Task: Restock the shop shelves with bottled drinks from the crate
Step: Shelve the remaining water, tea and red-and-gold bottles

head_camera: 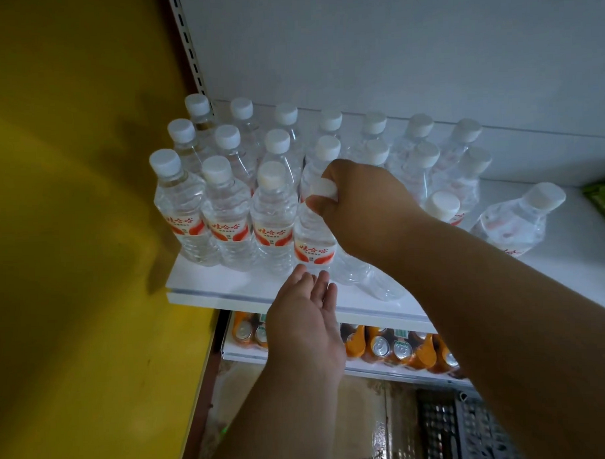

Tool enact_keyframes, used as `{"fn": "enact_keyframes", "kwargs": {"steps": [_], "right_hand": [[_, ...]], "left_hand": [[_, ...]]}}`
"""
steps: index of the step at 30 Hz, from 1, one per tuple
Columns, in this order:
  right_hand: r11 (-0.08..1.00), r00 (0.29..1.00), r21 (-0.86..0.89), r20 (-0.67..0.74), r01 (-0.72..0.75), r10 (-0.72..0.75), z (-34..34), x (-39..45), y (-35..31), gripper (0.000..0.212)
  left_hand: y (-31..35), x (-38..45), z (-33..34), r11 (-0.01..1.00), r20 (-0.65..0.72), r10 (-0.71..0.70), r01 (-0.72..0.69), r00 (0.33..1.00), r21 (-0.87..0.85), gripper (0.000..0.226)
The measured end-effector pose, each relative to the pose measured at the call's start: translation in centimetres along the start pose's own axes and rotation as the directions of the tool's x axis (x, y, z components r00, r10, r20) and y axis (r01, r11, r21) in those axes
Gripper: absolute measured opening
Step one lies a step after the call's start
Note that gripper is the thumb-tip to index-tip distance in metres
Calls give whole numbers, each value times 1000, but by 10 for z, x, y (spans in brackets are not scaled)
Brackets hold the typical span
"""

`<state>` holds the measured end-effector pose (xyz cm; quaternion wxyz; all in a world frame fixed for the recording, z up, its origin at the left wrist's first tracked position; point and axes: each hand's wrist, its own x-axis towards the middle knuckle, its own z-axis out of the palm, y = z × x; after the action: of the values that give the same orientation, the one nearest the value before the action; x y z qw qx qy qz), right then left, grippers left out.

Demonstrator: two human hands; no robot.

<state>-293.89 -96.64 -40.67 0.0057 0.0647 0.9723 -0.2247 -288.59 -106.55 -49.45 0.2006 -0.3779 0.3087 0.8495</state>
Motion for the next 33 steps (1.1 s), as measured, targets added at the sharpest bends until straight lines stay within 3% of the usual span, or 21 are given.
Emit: {"fn": "enact_keyframes", "kwargs": {"steps": [7, 13, 17, 29, 33], "right_hand": [[993, 1000, -120, -7, -12, 12, -3, 11, -5, 28], [973, 1000, -228, 17, -22, 26, -6, 19, -10, 5], [968, 999, -249, 28, -22, 30, -7, 20, -10, 13], [965, 1000, -264, 21, 3, 2, -9, 18, -12, 13], [992, 999, -124, -43, -23, 18, -20, 12, -6, 24]], "left_hand": [[4, 10, 5, 999, 39, 2, -4, 999, 39, 15], [6, 15, 6, 1000, 54, -17, 16, 998, 15, 13], [3, 16, 7, 999, 39, 22, -23, 999, 36, 3], [2, 19, 5, 997, 22, 57, -58, 998, 60, 7], [-6, 15, 4, 996, 20, 14, -16, 1000, 83, 8]]}}
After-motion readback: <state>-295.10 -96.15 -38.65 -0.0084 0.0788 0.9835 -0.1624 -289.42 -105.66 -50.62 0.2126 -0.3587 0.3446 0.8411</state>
